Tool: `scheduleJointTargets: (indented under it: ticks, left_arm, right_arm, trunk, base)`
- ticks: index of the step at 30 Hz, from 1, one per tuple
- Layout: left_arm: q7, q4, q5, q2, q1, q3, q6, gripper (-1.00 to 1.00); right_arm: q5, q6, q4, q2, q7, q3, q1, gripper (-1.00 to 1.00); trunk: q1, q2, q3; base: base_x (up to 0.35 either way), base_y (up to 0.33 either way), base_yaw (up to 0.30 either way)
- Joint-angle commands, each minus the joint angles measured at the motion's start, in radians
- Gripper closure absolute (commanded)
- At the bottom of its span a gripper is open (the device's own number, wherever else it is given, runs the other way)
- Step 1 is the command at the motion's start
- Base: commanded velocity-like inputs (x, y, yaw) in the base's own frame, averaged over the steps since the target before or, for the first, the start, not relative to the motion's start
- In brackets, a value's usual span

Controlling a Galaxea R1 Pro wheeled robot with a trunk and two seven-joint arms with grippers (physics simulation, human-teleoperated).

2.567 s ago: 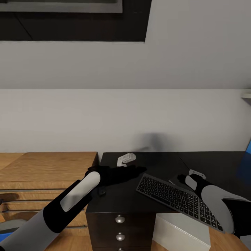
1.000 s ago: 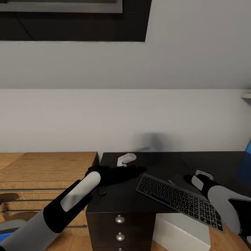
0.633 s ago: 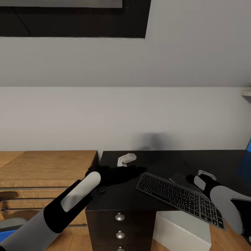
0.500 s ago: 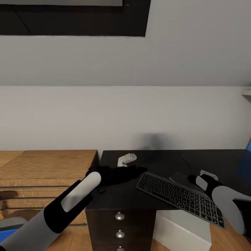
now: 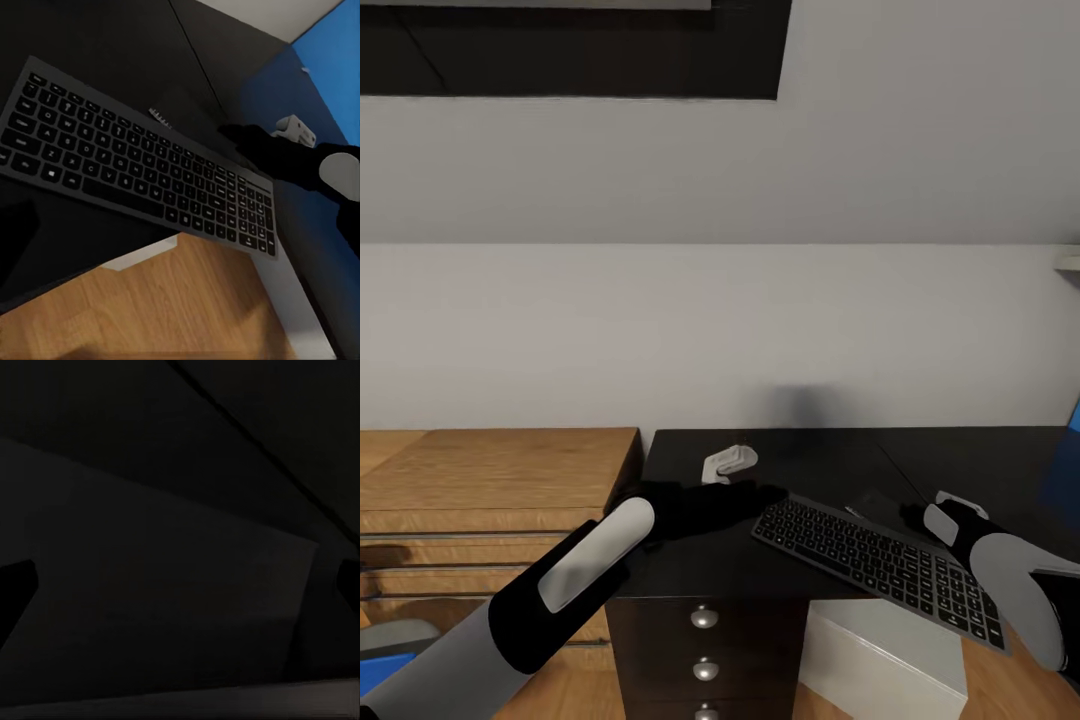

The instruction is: In the bedroom, organize the workspace by keeping the computer under the desk, ensuring the monitor is on the desk, placing the keyboard on the desk next to the monitor, placing the mouse on the desk next to the keyboard, moving the folder from the swivel chair onto the desk next to the mouse, stacking the notebook on top of the folder with the pen on top of the notebook, and positioning the swivel chair next to the desk.

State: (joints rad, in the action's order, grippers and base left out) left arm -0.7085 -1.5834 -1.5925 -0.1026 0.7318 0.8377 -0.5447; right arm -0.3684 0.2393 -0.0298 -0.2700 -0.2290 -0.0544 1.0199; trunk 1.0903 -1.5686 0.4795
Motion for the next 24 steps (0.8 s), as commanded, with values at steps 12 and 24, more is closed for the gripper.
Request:
scheduleJointTargets:
  ticks: [12, 24]
  left_arm:
    - [-0.008, -0.001, -0.007, -0.001, 0.001, 0.004, 0.001, -1.0]
    - [-0.009, 0.001, -0.006, -0.008, 0.001, 0.001, 0.0, -1.0]
  right_arm:
    - [-0.001, 0.034, -0.002, 0.001, -0.004, -0.007, 0.0, -1.0]
    - [-0.001, 0.035, -0.002, 0.005, -0.004, -0.007, 0.0, -1.0]
  trunk:
    - [0.031, -0.057, 0.026]
    - [0.031, -0.057, 0.026]
  base:
    - [0.0, 0.0, 0.0]
    - [-0.06, 0.0, 0.0]
